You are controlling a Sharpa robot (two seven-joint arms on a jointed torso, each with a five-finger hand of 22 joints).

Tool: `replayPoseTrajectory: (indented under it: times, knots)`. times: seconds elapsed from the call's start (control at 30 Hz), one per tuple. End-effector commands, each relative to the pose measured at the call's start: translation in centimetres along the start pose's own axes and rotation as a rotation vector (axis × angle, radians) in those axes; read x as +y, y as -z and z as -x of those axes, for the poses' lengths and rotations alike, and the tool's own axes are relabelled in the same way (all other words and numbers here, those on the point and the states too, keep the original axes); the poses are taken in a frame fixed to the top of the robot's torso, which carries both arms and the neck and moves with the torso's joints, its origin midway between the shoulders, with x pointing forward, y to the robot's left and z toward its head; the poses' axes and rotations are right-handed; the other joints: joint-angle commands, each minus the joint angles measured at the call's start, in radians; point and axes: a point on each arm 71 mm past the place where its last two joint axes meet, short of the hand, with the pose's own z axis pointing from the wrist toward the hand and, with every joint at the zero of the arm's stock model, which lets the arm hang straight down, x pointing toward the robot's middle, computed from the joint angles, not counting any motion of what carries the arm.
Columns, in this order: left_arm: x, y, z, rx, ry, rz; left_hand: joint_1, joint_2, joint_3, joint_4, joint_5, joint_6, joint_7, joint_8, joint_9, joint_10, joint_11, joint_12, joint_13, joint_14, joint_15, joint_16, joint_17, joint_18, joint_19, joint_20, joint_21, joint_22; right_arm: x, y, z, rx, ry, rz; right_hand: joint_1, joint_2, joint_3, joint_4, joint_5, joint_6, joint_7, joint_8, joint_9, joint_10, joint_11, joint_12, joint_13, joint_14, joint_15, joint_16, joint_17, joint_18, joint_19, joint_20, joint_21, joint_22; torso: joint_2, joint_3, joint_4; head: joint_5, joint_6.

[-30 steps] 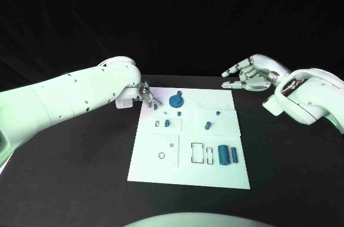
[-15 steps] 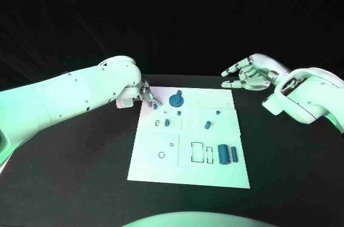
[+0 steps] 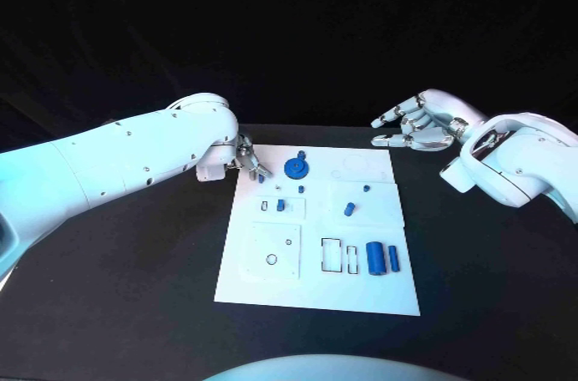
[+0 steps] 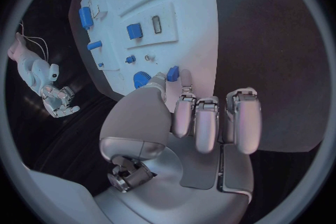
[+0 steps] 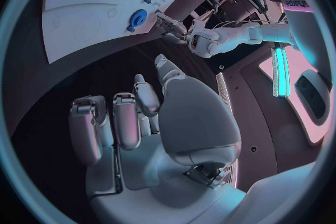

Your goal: Assemble the parts on the task board

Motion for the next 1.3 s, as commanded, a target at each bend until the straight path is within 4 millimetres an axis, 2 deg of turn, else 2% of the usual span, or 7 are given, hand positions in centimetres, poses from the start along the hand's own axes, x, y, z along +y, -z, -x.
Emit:
replayPoseTrajectory:
  times: [0.03, 0.3, 0.37, 0.43, 0.47, 0.53, 1.3]
  knots:
    - [0.0, 0.0, -0.2, 0.018, 0.006, 0.026, 0.029, 0.011, 0.02, -0.007, -0.003, -0.011, -0.002, 0.006, 0.003, -0.001, -0.01, 0.002, 0.09, 0.104, -0.009, 0.003, 0.263, -0.005, 0.058, -0.009, -0.003, 0.146, 0.1, 0.0, -0.2, 0.015, -0.001, 0.008, 0.003, 0.002, -0.004, 0.0, 0.005, 0.0, -0.001, 0.0, 0.002, -0.009, 0.0, -0.006, -0.002, 0.057, 0.003, -0.006, 0.051, 0.006, 0.047, 0.005, -0.005, 0.187, 0.0, 0.0001, 0.0001, -0.001, -0.001]
    - [-0.1, -0.1, -0.1, 0.017, 0.027, 0.009, 0.179, 0.07, 0.219, -0.102, -0.08, -0.045, -0.008, -0.005, 0.003, -0.007, -0.017, -0.003, 0.087, 0.104, -0.018, 0.003, 0.263, -0.004, 0.057, -0.018, -0.005, 0.143, 0.0, 0.0, -0.1, 0.015, -0.002, 0.007, 0.003, 0.002, -0.004, 0.0, 0.005, 0.0, -0.001, 0.0, 0.002, -0.009, 0.0, -0.006, -0.002, 0.057, 0.003, -0.006, 0.051, 0.006, 0.047, 0.005, -0.005, 0.187, 0.0, 0.0005, -0.0004, 0.0, -0.003]
    - [-0.1, -0.1, -0.1, 0.018, 0.031, 0.004, 0.194, 0.049, 0.319, -0.13, -0.078, -0.053, 0.0, -0.007, 0.003, -0.01, -0.011, -0.005, 0.085, 0.104, -0.015, 0.003, 0.263, -0.004, 0.056, -0.018, -0.007, 0.142, 0.0, 0.0, -0.1, 0.016, -0.002, 0.006, 0.003, 0.002, -0.004, 0.0, 0.005, 0.0, -0.001, 0.0, 0.002, -0.009, 0.0, -0.006, -0.002, 0.057, 0.003, -0.006, 0.051, 0.006, 0.047, 0.005, -0.005, 0.187, 0.0, 0.0005, -0.0005, 0.0, -0.005]
    - [-0.1, -0.1, -0.1, 0.022, 0.038, -0.001, 0.161, 0.003, 0.447, -0.142, -0.079, -0.055, 0.004, -0.003, 0.007, -0.012, -0.002, -0.007, 0.083, 0.104, -0.008, 0.003, 0.263, -0.004, 0.056, -0.009, -0.008, 0.141, 0.0, 0.0, -0.2, 0.018, -0.002, 0.006, 0.003, 0.002, -0.004, 0.0, 0.005, 0.0, -0.001, 0.0, 0.002, -0.009, 0.0, -0.006, -0.002, 0.057, 0.003, -0.006, 0.051, 0.006, 0.047, 0.005, -0.005, 0.187, -0.001, 0.0005, -0.0004, 0.0, -0.005]
    - [-0.1, -0.1, -0.2, 0.026, 0.047, -0.006, 0.094, -0.045, 0.597, -0.147, -0.082, -0.049, 0.006, 0.012, 0.017, -0.011, 0.005, -0.007, 0.082, 0.104, -0.003, 0.003, 0.263, -0.003, 0.055, -0.003, -0.009, 0.14, 0.0, 0.0, -0.2, 0.019, -0.002, 0.005, 0.003, 0.002, -0.004, 0.0, 0.005, 0.0, -0.001, 0.0, 0.002, -0.009, 0.0, -0.006, -0.002, 0.057, 0.003, -0.006, 0.051, 0.006, 0.047, 0.005, -0.005, 0.187, -0.001, 0.0006, -0.0003, 0.001, -0.004]
    - [-0.1, -0.1, -0.2, 0.028, 0.058, -0.011, 0.053, -0.075, 0.67, -0.167, -0.083, -0.057, 0.009, 0.023, 0.027, -0.009, 0.002, -0.006, 0.081, 0.104, -0.005, 0.003, 0.263, -0.003, 0.055, -0.002, -0.009, 0.14, 0.0, 0.0, -0.2, 0.02, -0.002, 0.004, 0.003, 0.002, -0.004, 0.0, 0.005, 0.0, -0.001, 0.0, 0.002, -0.009, 0.0, -0.006, -0.002, 0.057, 0.003, -0.006, 0.051, 0.006, 0.047, 0.005, -0.005, 0.187, -0.001, 0.0006, 0.0001, 0.0, -0.004]
    - [0.8, 1.9, -2.2, -0.033, 0.133, -0.102, -0.019, -0.123, 0.783, -0.233, -0.045, -0.058, -0.003, 0.071, 0.06, -0.001, -0.013, -0.003, 0.083, 0.104, -0.008, 0.003, 0.263, -0.004, 0.057, -0.013, -0.008, 0.145, -0.3, -0.2, -0.4, 0.033, -0.002, -0.006, 0.002, 0.003, -0.007, 0.001, 0.005, 0.001, -0.001, 0.001, 0.002, -0.009, 0.0, -0.006, -0.002, 0.057, 0.003, -0.007, 0.05, 0.006, 0.046, 0.005, -0.006, 0.186, -0.001, 0.0005, 0.003, 0.007, -0.002]
